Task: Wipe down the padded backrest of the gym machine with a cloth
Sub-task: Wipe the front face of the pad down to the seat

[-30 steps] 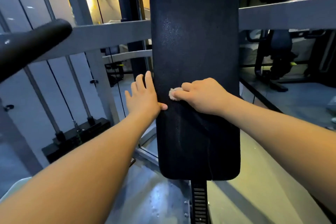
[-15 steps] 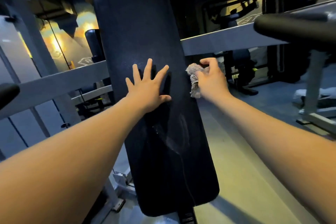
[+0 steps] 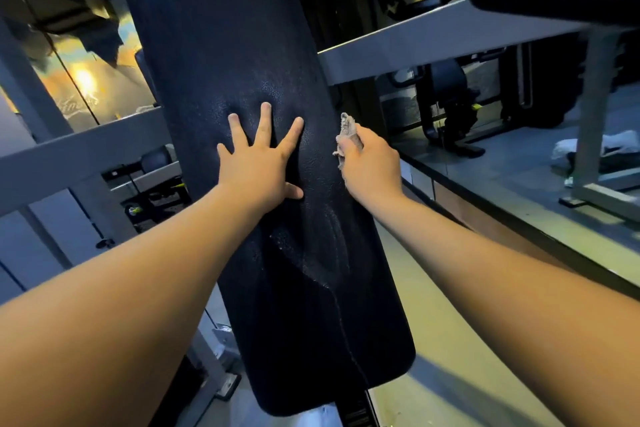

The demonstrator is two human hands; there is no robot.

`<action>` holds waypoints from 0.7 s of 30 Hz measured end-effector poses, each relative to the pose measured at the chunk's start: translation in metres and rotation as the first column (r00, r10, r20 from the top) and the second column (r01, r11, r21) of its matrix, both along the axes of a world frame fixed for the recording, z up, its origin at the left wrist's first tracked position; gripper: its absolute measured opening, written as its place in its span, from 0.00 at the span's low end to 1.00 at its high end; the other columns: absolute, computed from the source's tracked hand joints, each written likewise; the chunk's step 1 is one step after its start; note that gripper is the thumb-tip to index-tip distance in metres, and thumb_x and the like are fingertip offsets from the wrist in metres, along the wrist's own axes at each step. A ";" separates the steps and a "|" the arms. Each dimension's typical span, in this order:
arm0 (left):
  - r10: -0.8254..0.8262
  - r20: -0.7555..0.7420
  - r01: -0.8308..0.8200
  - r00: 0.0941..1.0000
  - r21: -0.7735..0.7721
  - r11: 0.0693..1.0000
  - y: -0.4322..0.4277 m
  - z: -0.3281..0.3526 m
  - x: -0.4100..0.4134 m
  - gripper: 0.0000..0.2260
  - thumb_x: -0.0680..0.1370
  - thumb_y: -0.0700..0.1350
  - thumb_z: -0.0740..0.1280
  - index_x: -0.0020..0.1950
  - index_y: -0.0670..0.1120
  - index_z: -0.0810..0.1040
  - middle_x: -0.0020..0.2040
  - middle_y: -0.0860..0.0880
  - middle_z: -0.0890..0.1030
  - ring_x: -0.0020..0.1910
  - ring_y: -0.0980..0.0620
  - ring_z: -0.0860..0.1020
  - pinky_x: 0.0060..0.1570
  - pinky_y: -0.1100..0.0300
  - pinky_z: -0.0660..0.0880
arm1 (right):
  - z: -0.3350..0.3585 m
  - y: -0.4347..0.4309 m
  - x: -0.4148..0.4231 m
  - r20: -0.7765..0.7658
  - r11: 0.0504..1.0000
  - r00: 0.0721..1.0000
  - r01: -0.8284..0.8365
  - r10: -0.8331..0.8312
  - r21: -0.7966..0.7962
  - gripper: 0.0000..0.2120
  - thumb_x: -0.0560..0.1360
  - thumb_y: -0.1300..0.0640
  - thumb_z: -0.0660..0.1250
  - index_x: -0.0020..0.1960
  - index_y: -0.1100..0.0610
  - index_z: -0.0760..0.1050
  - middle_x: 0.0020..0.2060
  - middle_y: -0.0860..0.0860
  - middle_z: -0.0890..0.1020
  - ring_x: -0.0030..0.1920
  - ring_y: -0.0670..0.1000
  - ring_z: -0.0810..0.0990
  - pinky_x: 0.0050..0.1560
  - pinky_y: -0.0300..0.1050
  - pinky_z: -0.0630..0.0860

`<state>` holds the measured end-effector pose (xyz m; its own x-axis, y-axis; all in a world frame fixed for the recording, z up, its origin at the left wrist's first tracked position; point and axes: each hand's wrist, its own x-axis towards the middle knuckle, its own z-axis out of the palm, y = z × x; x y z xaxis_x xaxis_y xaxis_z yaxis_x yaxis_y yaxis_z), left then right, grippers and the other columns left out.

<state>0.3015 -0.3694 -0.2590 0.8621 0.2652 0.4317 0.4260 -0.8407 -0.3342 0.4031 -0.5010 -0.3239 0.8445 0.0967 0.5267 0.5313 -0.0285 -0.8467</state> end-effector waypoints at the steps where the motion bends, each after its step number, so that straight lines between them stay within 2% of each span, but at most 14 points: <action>1: -0.003 0.002 0.003 1.000 -0.001 1.000 0.000 0.000 0.000 0.52 0.72 0.65 0.72 0.78 0.65 0.33 0.79 0.49 0.28 0.77 0.30 0.34 0.72 0.28 0.53 | 0.013 0.007 0.001 -0.057 0.999 0.998 0.012 -0.009 0.051 0.10 0.83 0.52 0.60 0.48 0.53 0.79 0.43 0.49 0.83 0.43 0.51 0.78 0.38 0.44 0.67; 2: -0.005 0.001 0.005 1.000 -0.002 1.000 0.000 0.000 0.001 0.51 0.73 0.65 0.72 0.78 0.65 0.33 0.79 0.49 0.28 0.77 0.30 0.34 0.72 0.28 0.53 | 0.029 0.015 0.005 -0.099 0.995 0.995 0.014 -0.004 0.100 0.11 0.82 0.54 0.59 0.47 0.51 0.78 0.43 0.50 0.84 0.43 0.51 0.78 0.39 0.44 0.68; 5: 0.000 -0.003 0.000 1.000 -0.018 1.000 -0.001 0.000 0.001 0.51 0.73 0.64 0.72 0.78 0.66 0.32 0.79 0.49 0.27 0.77 0.30 0.33 0.73 0.28 0.52 | 0.072 0.031 0.023 -0.109 0.983 0.992 -0.039 0.059 0.182 0.13 0.82 0.56 0.59 0.57 0.50 0.82 0.51 0.51 0.86 0.51 0.53 0.82 0.52 0.46 0.77; 6: -0.001 -0.002 0.001 1.000 -0.019 1.000 -0.001 0.000 0.001 0.51 0.73 0.64 0.72 0.78 0.66 0.32 0.79 0.49 0.27 0.77 0.30 0.33 0.73 0.28 0.52 | 0.079 0.033 0.028 -0.103 0.979 0.991 -0.061 0.082 0.193 0.13 0.82 0.55 0.59 0.54 0.51 0.83 0.49 0.52 0.85 0.51 0.55 0.82 0.54 0.49 0.78; 8: -0.010 0.003 0.010 1.000 -0.018 1.000 0.000 -0.001 0.001 0.51 0.73 0.64 0.72 0.78 0.66 0.32 0.79 0.49 0.27 0.77 0.30 0.33 0.73 0.28 0.52 | 0.073 0.028 0.036 -0.085 0.976 0.989 -0.105 0.123 0.190 0.15 0.82 0.52 0.59 0.41 0.53 0.80 0.39 0.51 0.82 0.42 0.54 0.79 0.45 0.49 0.75; 10: -0.016 0.003 0.016 1.000 -0.017 1.000 0.001 -0.002 0.001 0.51 0.73 0.65 0.72 0.78 0.66 0.33 0.79 0.49 0.27 0.77 0.30 0.33 0.73 0.28 0.52 | 0.044 0.022 0.040 -0.111 0.975 0.983 -0.127 0.149 0.181 0.20 0.82 0.46 0.61 0.37 0.56 0.76 0.30 0.49 0.78 0.35 0.52 0.74 0.37 0.47 0.69; 12: -0.012 0.002 0.012 1.000 -0.023 1.000 0.001 -0.002 0.001 0.51 0.72 0.64 0.72 0.78 0.66 0.33 0.79 0.49 0.27 0.77 0.30 0.33 0.73 0.28 0.51 | 0.010 0.018 0.043 -0.202 0.973 0.960 -0.163 0.196 0.165 0.21 0.82 0.48 0.62 0.34 0.58 0.73 0.30 0.52 0.75 0.33 0.52 0.72 0.34 0.45 0.65; 13: -0.011 0.001 0.011 1.000 -0.028 1.000 0.001 -0.001 0.001 0.51 0.73 0.64 0.72 0.78 0.66 0.33 0.79 0.49 0.27 0.77 0.30 0.32 0.73 0.28 0.51 | 0.001 0.018 0.046 -0.264 0.969 0.940 -0.176 0.218 0.175 0.20 0.81 0.49 0.64 0.35 0.59 0.74 0.32 0.53 0.76 0.33 0.53 0.74 0.34 0.45 0.66; 14: -0.012 -0.001 0.012 1.000 -0.031 0.999 0.000 -0.001 0.000 0.51 0.73 0.64 0.72 0.78 0.65 0.32 0.78 0.49 0.27 0.76 0.30 0.32 0.73 0.28 0.51 | -0.001 0.019 0.052 -0.314 0.964 0.919 -0.188 0.240 0.186 0.17 0.80 0.50 0.65 0.39 0.60 0.78 0.36 0.55 0.80 0.38 0.57 0.80 0.37 0.46 0.69; 15: -0.015 -0.002 0.015 1.000 -0.032 0.999 0.000 -0.001 0.000 0.51 0.73 0.64 0.72 0.78 0.65 0.32 0.78 0.49 0.27 0.76 0.30 0.32 0.73 0.28 0.51 | 0.006 0.019 0.056 -0.355 0.964 0.901 -0.194 0.247 0.181 0.14 0.80 0.52 0.65 0.47 0.62 0.82 0.44 0.58 0.84 0.47 0.60 0.83 0.41 0.48 0.73; 16: -0.017 -0.003 0.017 1.000 -0.034 0.999 0.000 -0.001 0.000 0.51 0.73 0.64 0.72 0.78 0.65 0.32 0.78 0.49 0.26 0.76 0.30 0.32 0.72 0.27 0.51 | 0.014 0.020 0.061 -0.378 0.967 0.892 -0.204 0.247 0.152 0.15 0.80 0.55 0.63 0.58 0.64 0.81 0.52 0.60 0.84 0.56 0.62 0.83 0.46 0.50 0.76; 17: -0.019 -0.003 0.019 1.000 -0.037 0.999 0.000 -0.001 0.000 0.51 0.73 0.63 0.72 0.78 0.65 0.32 0.78 0.49 0.26 0.76 0.30 0.32 0.72 0.27 0.50 | 0.024 0.019 0.058 -0.373 0.969 0.896 -0.197 0.240 0.150 0.17 0.81 0.57 0.62 0.63 0.66 0.79 0.57 0.61 0.83 0.59 0.61 0.81 0.49 0.50 0.76; 19: -0.019 0.001 0.019 1.000 -0.034 0.999 0.000 -0.003 0.000 0.51 0.73 0.63 0.72 0.78 0.65 0.33 0.78 0.49 0.26 0.76 0.30 0.32 0.72 0.27 0.50 | 0.029 0.019 0.058 -0.286 0.945 0.912 -0.231 0.294 0.233 0.16 0.81 0.57 0.63 0.58 0.69 0.80 0.51 0.60 0.84 0.53 0.55 0.82 0.46 0.48 0.72; 21: -0.019 0.005 0.019 1.000 -0.033 0.999 -0.001 -0.003 0.000 0.51 0.73 0.63 0.72 0.78 0.65 0.33 0.78 0.48 0.27 0.76 0.30 0.32 0.72 0.27 0.50 | 0.003 0.019 0.066 -0.258 0.957 0.928 -0.226 0.268 0.182 0.19 0.78 0.48 0.65 0.51 0.66 0.82 0.39 0.54 0.82 0.42 0.50 0.77 0.42 0.47 0.69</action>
<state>0.3013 -0.3703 -0.2624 0.8650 0.2627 0.4275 0.4112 -0.8594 -0.3039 0.4691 -0.4819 -0.3211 0.9178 0.2603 0.2998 0.2495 0.2092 -0.9455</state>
